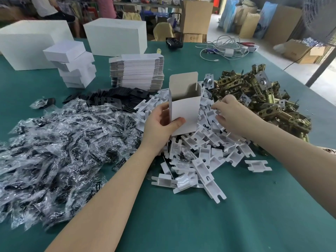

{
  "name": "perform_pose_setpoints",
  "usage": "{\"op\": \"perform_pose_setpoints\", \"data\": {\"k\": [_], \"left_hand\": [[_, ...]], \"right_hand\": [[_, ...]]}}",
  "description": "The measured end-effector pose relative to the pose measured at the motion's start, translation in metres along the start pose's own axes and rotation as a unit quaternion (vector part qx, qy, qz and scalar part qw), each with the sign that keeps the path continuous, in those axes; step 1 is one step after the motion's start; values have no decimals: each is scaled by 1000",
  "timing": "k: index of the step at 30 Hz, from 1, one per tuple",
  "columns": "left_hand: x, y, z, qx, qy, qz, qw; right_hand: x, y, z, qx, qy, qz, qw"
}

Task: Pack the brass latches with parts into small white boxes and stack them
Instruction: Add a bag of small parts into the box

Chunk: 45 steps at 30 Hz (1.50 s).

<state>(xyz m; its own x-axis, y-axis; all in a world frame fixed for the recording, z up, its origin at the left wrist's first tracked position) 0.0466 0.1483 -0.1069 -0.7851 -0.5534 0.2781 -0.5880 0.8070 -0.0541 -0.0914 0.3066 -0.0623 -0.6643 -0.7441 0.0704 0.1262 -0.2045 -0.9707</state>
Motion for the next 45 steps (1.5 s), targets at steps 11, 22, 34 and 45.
{"op": "perform_pose_setpoints", "data": {"k": [11,22,34,45], "left_hand": [[1,1,4,-21,-9,12,1000],[2,1,4,-47,-6,7,999],[2,2,-1,-23,7,9,1000],[2,2,5,-34,-2,12,999]], "right_hand": [[-13,-102,54,338,-103,-231,906],[-14,-88,111,173,-258,-170,935],[-15,-68,107,-11,-238,-132,962],[-20,-65,109,11,-217,-146,965]]}}
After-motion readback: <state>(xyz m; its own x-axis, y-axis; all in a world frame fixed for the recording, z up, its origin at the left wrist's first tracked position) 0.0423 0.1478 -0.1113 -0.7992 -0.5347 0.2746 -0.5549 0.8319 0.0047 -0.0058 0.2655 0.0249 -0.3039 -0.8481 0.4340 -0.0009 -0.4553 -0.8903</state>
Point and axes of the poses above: each hand's wrist, its own x-axis towards the middle knuckle, its own y-axis out of the palm, z = x × y, the point moved 8 cm from there along x, towards the middle knuckle, and after that the axes turned 9 degrees about x, right-handed, at the moved point
